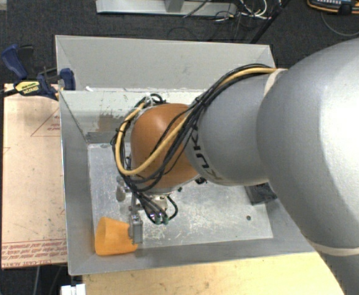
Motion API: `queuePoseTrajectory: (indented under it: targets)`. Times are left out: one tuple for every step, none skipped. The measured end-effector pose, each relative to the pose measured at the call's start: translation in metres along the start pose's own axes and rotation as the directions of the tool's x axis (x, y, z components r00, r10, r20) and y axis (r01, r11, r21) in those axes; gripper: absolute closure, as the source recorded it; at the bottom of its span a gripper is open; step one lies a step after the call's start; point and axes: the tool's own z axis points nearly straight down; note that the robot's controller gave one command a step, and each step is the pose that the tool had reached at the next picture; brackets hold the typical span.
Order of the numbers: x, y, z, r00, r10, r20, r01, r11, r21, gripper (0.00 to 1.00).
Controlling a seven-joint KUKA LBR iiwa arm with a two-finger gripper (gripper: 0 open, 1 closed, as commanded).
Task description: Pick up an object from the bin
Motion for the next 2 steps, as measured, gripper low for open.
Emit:
queuePoseTrajectory:
  targets:
    - [0.011, 0.012, 0.002, 1.000, -0.020, -0.003, 0.020, 1.000, 0.007, 0.00]
    - [0.018, 0.021, -0.012, 0.969, -0.245, 0.002, 0.245, 0.969, -0.001, 0.00]
